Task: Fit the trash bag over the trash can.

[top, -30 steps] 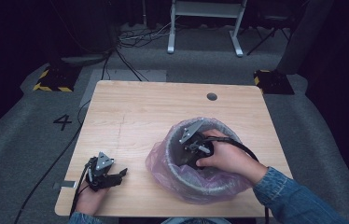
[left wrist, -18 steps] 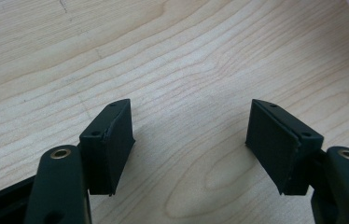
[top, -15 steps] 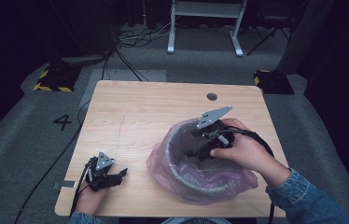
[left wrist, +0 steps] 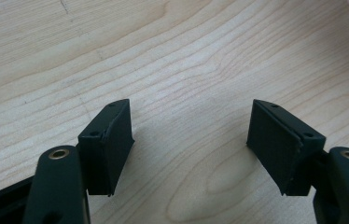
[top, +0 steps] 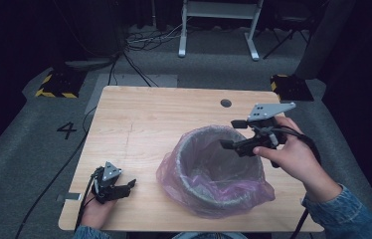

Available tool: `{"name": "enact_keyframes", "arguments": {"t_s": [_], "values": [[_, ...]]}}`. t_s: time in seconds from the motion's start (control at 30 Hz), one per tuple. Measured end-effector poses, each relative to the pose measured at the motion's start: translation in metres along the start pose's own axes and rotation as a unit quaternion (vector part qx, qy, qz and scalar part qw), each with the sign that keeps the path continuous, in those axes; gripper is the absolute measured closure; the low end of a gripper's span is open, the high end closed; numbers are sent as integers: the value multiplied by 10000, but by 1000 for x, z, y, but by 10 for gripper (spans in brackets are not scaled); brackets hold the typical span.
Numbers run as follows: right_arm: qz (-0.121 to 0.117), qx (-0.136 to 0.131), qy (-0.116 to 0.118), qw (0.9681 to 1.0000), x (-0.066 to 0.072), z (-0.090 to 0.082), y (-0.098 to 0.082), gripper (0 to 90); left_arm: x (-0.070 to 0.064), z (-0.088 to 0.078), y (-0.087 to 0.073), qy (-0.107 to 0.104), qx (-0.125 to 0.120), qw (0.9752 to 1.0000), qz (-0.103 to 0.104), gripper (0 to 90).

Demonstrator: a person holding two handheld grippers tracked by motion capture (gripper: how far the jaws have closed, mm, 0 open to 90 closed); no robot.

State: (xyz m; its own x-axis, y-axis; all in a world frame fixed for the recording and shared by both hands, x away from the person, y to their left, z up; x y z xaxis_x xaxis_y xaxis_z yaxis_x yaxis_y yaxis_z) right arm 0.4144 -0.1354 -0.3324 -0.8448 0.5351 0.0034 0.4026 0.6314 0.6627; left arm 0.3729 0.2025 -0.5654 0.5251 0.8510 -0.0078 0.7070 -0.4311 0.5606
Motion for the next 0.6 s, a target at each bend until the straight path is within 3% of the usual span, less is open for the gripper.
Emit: {"name": "enact_keyframes", "arguments": {"t_s": [0.2, 0.6], "values": [[339, -115, -274, 9990, -23, -21, -15, 244, 0, 0, 0, -12, 0, 10000, -15, 305], [763, -147, -624, 9950, -52, -48, -58, 245, 0, 0, 0, -5, 10, 10000, -18, 298]]}}
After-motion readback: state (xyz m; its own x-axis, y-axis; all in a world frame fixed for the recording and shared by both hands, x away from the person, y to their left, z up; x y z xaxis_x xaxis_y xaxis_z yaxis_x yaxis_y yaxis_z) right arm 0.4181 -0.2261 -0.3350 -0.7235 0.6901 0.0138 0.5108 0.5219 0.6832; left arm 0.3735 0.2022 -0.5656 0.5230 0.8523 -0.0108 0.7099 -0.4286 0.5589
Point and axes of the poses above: each handheld gripper's, and its own axes: z roughly forward along the jaws, y roughly out of its top, x roughly to its left, the point moved 9 cm from there along z, roughly forward along the jaws, and after that the axes turned 13 degrees about x, right-handed, at the moved point
